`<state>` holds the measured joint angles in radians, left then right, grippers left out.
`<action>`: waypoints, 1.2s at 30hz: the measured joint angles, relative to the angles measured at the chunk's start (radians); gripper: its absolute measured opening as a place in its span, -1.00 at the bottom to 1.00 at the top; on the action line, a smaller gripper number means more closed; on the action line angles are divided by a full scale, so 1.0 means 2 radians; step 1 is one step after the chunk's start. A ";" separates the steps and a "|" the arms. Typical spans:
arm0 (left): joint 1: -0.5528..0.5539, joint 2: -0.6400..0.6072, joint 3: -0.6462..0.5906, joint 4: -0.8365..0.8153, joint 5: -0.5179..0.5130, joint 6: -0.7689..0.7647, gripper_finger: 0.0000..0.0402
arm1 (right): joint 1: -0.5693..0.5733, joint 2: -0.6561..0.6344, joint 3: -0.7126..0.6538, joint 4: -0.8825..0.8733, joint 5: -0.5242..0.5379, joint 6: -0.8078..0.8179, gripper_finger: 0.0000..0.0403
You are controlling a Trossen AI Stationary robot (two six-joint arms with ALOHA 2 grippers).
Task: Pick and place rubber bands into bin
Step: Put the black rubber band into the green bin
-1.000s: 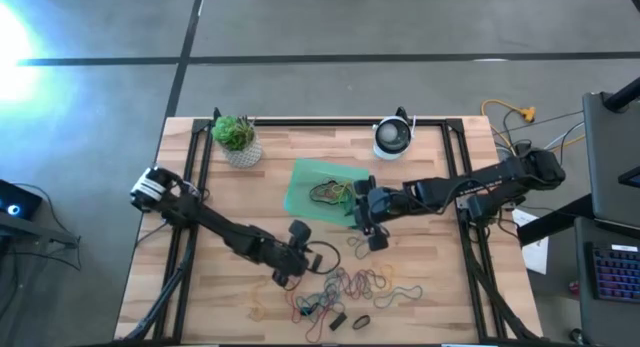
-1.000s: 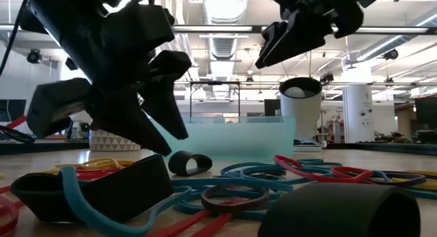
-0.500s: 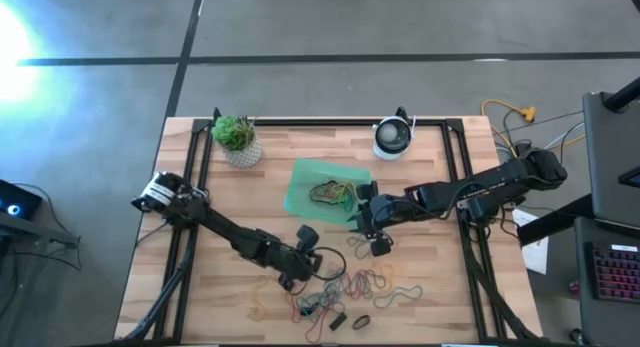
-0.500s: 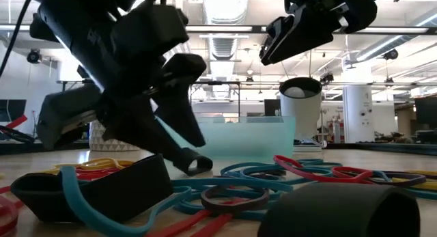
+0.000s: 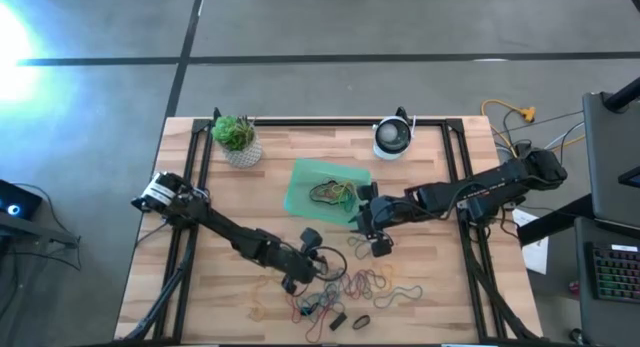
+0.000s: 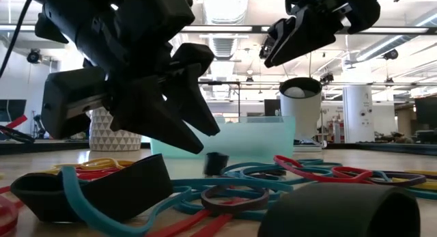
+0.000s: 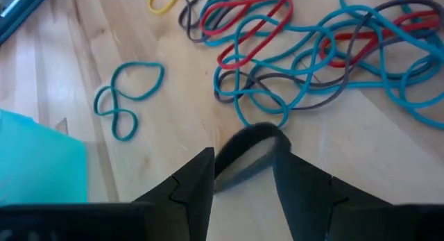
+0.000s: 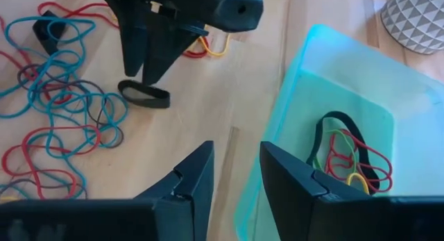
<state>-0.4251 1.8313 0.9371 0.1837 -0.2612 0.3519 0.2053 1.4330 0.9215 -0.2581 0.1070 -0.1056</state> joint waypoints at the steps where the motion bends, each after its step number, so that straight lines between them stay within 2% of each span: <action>1: 0.000 0.000 0.000 0.000 0.000 0.000 -0.34 | 0.001 0.000 0.000 0.000 0.000 0.001 -0.45; 7: 0.005 0.007 0.001 0.001 0.006 -0.002 -0.34 | 0.006 0.000 0.000 0.000 -0.001 0.004 -0.46; 14: 0.009 0.026 0.009 0.011 0.058 -0.002 -0.34 | 0.007 0.000 0.000 -0.011 -0.001 0.014 -0.46; 21: 0.011 0.045 0.020 0.009 0.073 -0.003 -0.35 | 0.007 0.000 -0.002 -0.011 -0.001 0.014 -0.50; 25: 0.014 0.046 0.020 0.009 0.075 -0.004 -0.50 | 0.007 0.000 -0.004 -0.012 -0.001 0.014 -0.51; 31: 0.018 0.044 0.020 0.005 0.077 -0.003 -0.95 | 0.007 0.000 -0.009 -0.011 -0.001 0.017 -0.52; 36: 0.020 0.038 0.019 -0.001 0.064 -0.002 -0.99 | 0.007 0.000 -0.018 -0.011 0.000 0.026 -0.53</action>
<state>-0.3859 1.9075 0.9746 0.1817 -0.1331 0.3475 0.2184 1.4338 0.8852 -0.2805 0.1070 -0.0535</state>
